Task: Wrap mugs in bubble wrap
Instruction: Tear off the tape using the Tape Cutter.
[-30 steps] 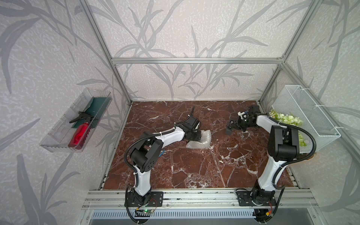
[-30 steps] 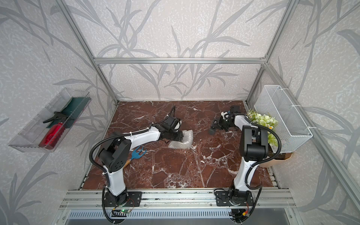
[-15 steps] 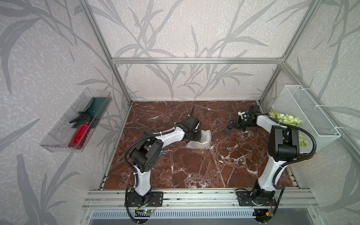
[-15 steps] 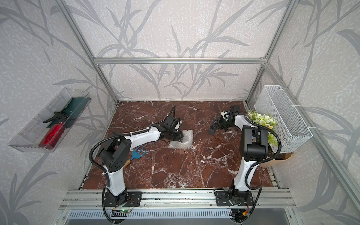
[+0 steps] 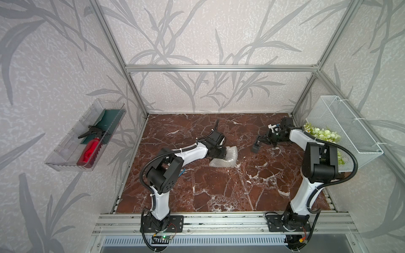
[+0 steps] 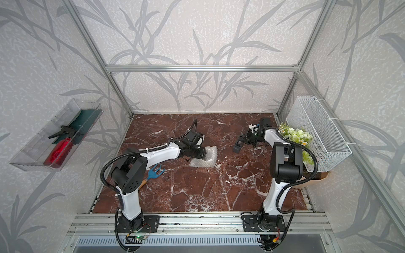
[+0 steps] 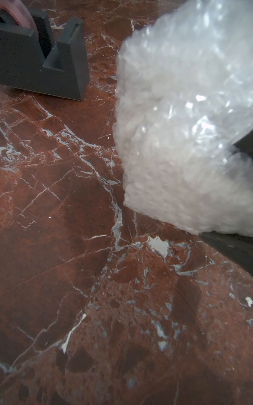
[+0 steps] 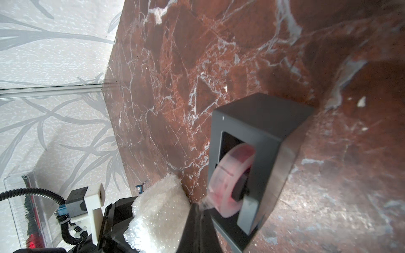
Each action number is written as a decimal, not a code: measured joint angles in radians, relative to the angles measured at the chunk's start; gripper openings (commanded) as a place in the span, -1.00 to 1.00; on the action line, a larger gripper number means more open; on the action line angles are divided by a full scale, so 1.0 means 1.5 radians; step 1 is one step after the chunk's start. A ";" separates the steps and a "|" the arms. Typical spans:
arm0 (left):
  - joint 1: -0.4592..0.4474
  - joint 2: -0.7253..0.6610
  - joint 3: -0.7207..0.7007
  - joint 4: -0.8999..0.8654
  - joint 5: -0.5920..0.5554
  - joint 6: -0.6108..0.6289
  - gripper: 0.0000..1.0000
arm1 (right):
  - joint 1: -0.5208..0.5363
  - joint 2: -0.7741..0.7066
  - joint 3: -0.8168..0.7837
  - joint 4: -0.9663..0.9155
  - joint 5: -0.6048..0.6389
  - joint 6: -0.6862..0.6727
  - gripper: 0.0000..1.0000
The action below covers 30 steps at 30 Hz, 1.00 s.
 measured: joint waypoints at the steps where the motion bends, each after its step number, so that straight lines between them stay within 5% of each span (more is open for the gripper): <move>1: 0.000 0.000 0.000 0.000 0.000 0.000 -0.16 | 0.000 -0.002 0.001 -0.001 -0.001 0.000 -1.00; 30: 0.000 0.000 0.000 0.000 0.001 0.000 -0.16 | 0.001 -0.004 0.030 -0.019 -0.016 0.001 -1.00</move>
